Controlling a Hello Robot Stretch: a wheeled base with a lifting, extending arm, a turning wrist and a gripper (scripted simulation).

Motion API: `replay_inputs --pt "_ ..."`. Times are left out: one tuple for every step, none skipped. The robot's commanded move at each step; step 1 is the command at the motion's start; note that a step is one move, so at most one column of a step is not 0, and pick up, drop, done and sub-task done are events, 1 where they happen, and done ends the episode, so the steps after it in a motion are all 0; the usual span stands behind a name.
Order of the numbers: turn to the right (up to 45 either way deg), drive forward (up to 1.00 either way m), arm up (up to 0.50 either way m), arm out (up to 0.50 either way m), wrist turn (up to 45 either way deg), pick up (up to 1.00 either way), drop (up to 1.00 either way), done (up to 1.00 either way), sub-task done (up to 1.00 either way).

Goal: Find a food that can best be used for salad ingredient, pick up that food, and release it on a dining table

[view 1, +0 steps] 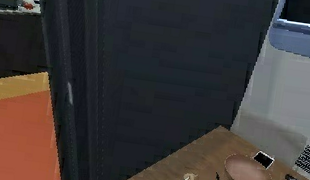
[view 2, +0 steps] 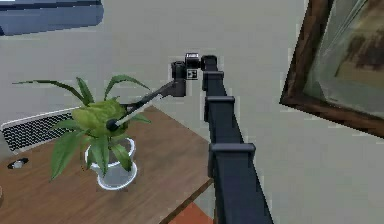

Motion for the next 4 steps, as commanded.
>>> replay_inputs --pt "0.0 0.00 -0.32 0.00 0.0 0.00 0.00 0.00 0.00" --pt "0.0 0.00 0.00 0.00 0.0 0.00 1.00 0.00 0.00" --pt "0.0 0.00 0.04 0.00 0.0 0.00 0.00 0.00 0.00" --pt "0.0 0.00 0.00 -0.08 0.0 0.00 0.00 0.00 0.00"
